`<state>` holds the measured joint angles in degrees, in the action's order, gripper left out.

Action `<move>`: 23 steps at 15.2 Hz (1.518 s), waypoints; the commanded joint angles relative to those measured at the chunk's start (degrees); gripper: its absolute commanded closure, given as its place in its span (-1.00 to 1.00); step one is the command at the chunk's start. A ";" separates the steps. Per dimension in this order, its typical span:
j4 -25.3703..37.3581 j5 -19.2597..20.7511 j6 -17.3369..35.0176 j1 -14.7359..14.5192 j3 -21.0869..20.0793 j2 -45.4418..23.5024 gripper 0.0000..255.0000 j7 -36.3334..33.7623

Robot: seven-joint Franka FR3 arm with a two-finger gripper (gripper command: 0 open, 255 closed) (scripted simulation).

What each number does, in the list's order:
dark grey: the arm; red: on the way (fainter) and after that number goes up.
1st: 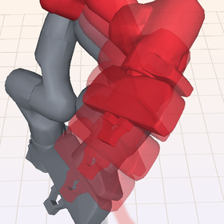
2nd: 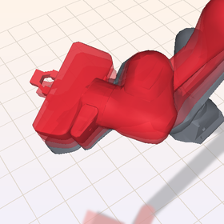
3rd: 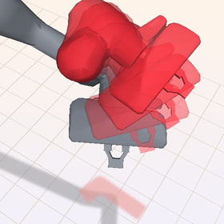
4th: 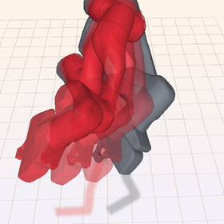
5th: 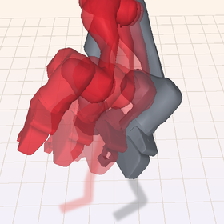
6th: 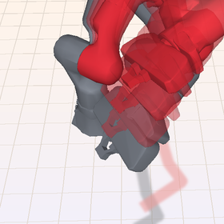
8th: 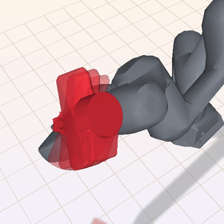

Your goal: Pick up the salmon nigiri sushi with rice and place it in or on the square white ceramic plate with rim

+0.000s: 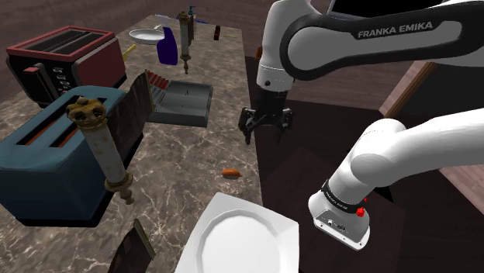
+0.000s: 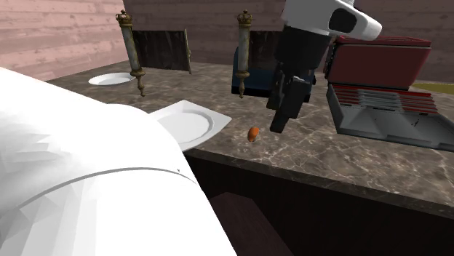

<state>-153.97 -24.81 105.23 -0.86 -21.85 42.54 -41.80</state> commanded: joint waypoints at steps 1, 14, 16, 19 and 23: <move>-0.57 -3.29 3.87 -0.19 -2.46 -2.62 -1.00 -3.58; -0.82 -13.29 22.53 -0.43 -12.96 -17.83 -1.00 -13.27; -1.26 -13.75 24.16 -0.55 -13.60 -18.97 -1.00 -13.16; -1.26 -13.75 24.16 -0.55 -13.60 -18.97 -1.00 -13.16; -1.25 -13.75 24.15 -0.55 -13.60 -18.96 -1.00 -13.16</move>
<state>-155.22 -38.55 129.38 -1.41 -35.45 23.58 -54.96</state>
